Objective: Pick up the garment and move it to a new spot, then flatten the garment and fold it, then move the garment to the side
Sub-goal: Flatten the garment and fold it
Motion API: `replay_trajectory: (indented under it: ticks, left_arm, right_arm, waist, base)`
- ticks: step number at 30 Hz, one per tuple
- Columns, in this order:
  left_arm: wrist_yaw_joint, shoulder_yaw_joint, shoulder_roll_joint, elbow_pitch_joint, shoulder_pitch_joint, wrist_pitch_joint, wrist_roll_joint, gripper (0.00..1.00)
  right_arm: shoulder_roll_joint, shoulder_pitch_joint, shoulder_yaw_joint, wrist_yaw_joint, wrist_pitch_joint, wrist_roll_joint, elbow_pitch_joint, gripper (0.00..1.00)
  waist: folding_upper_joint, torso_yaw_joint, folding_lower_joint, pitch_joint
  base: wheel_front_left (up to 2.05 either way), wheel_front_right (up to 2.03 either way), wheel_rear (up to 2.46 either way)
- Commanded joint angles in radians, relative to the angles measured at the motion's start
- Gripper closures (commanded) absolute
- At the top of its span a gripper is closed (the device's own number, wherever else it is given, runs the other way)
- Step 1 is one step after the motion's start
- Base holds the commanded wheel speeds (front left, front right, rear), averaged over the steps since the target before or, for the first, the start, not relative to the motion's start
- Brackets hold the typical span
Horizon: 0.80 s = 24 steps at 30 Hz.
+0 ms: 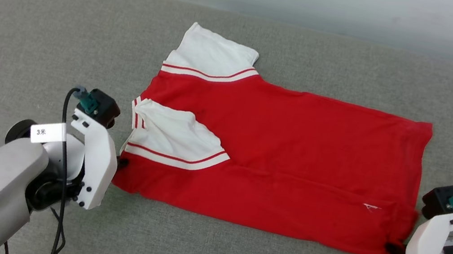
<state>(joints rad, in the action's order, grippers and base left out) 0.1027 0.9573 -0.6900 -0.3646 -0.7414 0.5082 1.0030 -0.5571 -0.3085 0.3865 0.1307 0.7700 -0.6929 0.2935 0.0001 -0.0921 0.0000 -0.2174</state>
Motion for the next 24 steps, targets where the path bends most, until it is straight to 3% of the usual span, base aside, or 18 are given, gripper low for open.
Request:
replay_trajectory:
  ticks: [1, 12, 24]
  left_arm:
    - [0.002, -0.002, -0.005, -0.004, 0.017, -0.006, 0.006, 1.00]
    - [-0.020, -0.003, -0.082, 0.072, 0.121, -0.027, 0.038, 1.00]
    - [-0.096, 0.016, -0.168, 0.241, 0.274, -0.046, 0.071, 1.00]
  right_arm:
    - [0.021, 0.023, 0.028, 0.000, -0.011, -0.011, 0.014, 1.00]
    - [-0.069, 0.105, -0.012, 0.000, -0.107, -0.082, -0.118, 1.00]
    - [-0.125, 0.275, -0.133, -0.001, -0.051, -0.084, -0.248, 1.00]
  waist:
    - [-0.0001, 0.010, 0.0000, 0.021]
    - [-0.0001, 0.034, 0.0000, 0.135]
    - [-0.0001, 0.035, 0.0000, 0.185]
  base:
    - [0.00, 0.00, 0.00]
    - [0.00, 0.00, 0.00]
    - [0.00, 0.00, 0.00]
